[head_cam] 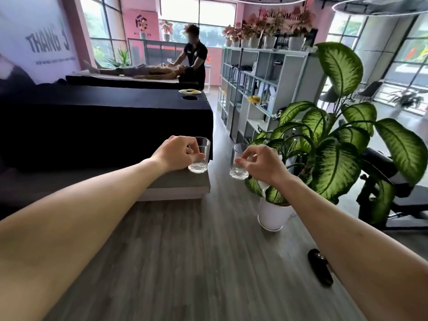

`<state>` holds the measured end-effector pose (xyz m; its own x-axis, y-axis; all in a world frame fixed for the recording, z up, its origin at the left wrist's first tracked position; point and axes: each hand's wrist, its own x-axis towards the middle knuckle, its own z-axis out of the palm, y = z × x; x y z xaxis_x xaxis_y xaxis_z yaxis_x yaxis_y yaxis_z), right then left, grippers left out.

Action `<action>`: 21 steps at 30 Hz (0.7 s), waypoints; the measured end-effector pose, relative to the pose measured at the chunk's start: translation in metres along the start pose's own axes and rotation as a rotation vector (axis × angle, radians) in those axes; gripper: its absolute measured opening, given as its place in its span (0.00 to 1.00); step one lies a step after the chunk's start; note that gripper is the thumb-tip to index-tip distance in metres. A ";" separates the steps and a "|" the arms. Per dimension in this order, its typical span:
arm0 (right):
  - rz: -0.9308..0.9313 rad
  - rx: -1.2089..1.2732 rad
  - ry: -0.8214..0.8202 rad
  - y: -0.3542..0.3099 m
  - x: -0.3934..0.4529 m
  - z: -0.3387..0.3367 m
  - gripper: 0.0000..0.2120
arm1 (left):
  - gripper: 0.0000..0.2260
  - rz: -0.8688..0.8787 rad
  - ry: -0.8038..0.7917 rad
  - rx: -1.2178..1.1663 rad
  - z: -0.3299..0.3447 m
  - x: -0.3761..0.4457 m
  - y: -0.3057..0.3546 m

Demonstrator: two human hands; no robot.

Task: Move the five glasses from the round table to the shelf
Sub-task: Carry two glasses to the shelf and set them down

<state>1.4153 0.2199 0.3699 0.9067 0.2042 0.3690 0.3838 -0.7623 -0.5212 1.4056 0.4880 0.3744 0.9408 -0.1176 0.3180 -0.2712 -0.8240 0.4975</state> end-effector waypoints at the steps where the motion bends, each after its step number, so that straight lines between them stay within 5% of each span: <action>1: 0.004 -0.001 -0.002 0.006 0.010 0.003 0.10 | 0.09 0.002 0.000 -0.004 0.005 0.012 -0.003; 21: -0.040 0.036 -0.026 0.174 0.323 0.037 0.09 | 0.10 -0.092 0.022 -0.022 0.092 0.327 -0.066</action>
<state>1.7816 0.1764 0.3698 0.8948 0.2502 0.3698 0.4250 -0.7310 -0.5339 1.7502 0.4529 0.3712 0.9572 -0.0293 0.2879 -0.1883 -0.8184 0.5429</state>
